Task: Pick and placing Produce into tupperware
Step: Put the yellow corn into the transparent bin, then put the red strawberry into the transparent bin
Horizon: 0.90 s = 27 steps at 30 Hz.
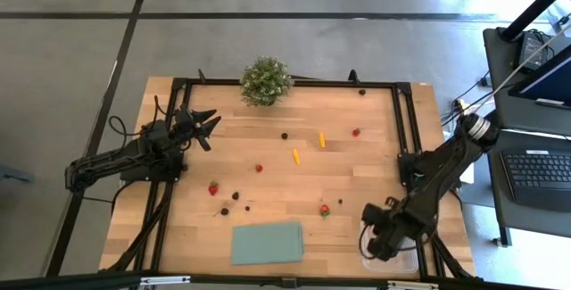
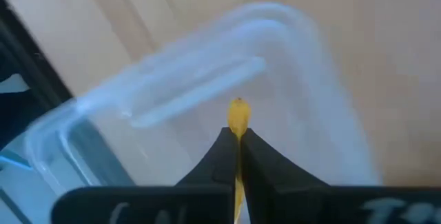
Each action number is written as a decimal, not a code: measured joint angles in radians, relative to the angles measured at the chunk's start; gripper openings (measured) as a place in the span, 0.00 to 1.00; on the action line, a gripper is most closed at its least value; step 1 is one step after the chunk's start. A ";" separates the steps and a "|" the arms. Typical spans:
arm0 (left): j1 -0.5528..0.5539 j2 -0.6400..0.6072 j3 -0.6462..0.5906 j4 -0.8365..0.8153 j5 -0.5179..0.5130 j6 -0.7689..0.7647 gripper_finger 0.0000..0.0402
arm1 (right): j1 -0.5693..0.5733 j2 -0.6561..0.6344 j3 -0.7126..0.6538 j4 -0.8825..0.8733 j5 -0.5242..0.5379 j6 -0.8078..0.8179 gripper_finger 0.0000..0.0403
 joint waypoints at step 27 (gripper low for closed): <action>0.000 0.000 0.000 0.000 0.000 -0.002 0.36 | -0.002 0.153 0.001 0.066 -0.175 0.067 0.41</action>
